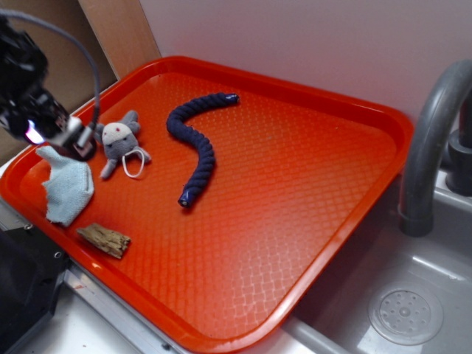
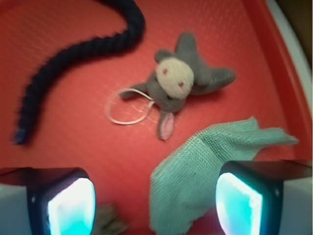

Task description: Grab the blue cloth.

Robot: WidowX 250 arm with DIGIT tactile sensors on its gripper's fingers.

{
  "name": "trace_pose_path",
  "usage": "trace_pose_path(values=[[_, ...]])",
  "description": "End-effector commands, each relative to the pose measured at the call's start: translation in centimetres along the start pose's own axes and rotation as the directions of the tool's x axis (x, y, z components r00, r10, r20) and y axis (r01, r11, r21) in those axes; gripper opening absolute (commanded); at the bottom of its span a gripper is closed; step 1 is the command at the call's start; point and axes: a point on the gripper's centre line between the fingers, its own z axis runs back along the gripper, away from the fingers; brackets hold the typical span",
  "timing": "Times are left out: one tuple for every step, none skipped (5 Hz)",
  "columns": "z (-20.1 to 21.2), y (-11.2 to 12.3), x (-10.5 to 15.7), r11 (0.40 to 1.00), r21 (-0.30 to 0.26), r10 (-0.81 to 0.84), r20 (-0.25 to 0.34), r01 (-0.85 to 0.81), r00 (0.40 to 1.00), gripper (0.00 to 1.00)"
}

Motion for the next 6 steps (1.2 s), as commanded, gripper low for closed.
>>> trace_pose_path(values=[[-5.2,0.0,-0.8,0.987,0.033,-0.157,-0.087,0.16,0.984,1.0],[-6.5,-0.4,-0.8,0.962,0.043,-0.263,-0.126,0.27,0.957,1.0],[-6.5,0.8,-1.1,0.964,0.048,-0.253,-0.144,0.263,0.957,0.0],[-6.3,2.4,-1.1,0.972,0.04,-0.225,-0.138,0.232,0.965,0.0],[-6.1,3.1,-1.3,0.976,0.031,-0.21,-0.138,0.216,0.968,0.0],[-5.6,3.2,-1.5,0.974,0.036,-0.219,-0.137,0.225,0.966,0.0]])
